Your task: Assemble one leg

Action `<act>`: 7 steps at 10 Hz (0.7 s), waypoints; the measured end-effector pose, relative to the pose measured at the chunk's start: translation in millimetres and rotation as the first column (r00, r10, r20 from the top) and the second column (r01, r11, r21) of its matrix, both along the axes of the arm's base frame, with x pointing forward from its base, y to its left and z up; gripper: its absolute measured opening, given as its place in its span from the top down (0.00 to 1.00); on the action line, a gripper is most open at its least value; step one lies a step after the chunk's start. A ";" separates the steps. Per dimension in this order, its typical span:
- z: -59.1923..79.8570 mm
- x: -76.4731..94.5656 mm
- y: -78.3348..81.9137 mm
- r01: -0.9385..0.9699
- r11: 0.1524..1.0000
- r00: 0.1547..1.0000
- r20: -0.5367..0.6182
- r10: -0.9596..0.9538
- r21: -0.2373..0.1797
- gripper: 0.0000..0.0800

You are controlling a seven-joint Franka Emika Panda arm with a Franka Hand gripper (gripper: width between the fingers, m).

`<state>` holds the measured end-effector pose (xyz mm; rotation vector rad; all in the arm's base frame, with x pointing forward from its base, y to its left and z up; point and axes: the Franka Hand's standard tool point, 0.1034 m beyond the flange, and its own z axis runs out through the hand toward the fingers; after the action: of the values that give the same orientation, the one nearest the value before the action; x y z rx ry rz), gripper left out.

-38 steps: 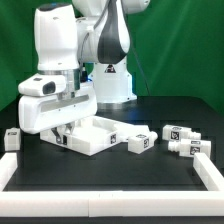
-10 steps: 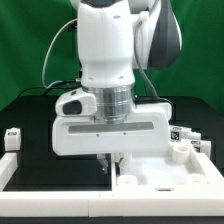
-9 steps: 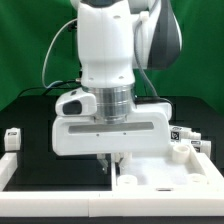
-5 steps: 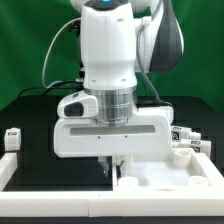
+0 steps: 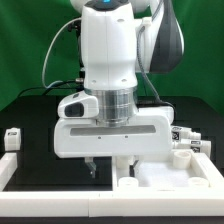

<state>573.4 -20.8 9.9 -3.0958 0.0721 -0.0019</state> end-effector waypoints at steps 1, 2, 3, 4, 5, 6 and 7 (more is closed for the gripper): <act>15.7 -3.1 0.3 0.003 1.000 1.000 -0.025 -0.003 0.006 0.23; 33.4 -10.1 -0.4 0.025 1.000 0.999 -0.031 -0.025 0.014 0.23; 46.2 -22.6 2.3 0.055 0.998 0.998 -0.037 -0.054 0.015 0.20; 53.0 -31.0 8.9 0.067 0.998 0.997 -0.039 -0.066 0.014 0.19; 50.1 -31.1 9.2 0.052 0.999 0.998 -0.041 -0.052 0.015 0.19; 49.3 -30.3 9.2 0.053 0.999 0.998 -0.042 -0.052 0.015 0.19; 49.6 -30.1 9.6 0.053 0.998 0.998 -0.041 -0.052 0.015 0.19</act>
Offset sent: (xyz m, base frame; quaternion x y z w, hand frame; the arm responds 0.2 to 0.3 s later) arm -0.0503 0.0034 0.0464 -0.0610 -0.0087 0.0759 0.9952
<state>543.4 -11.2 59.4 -3.0768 0.1540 0.0593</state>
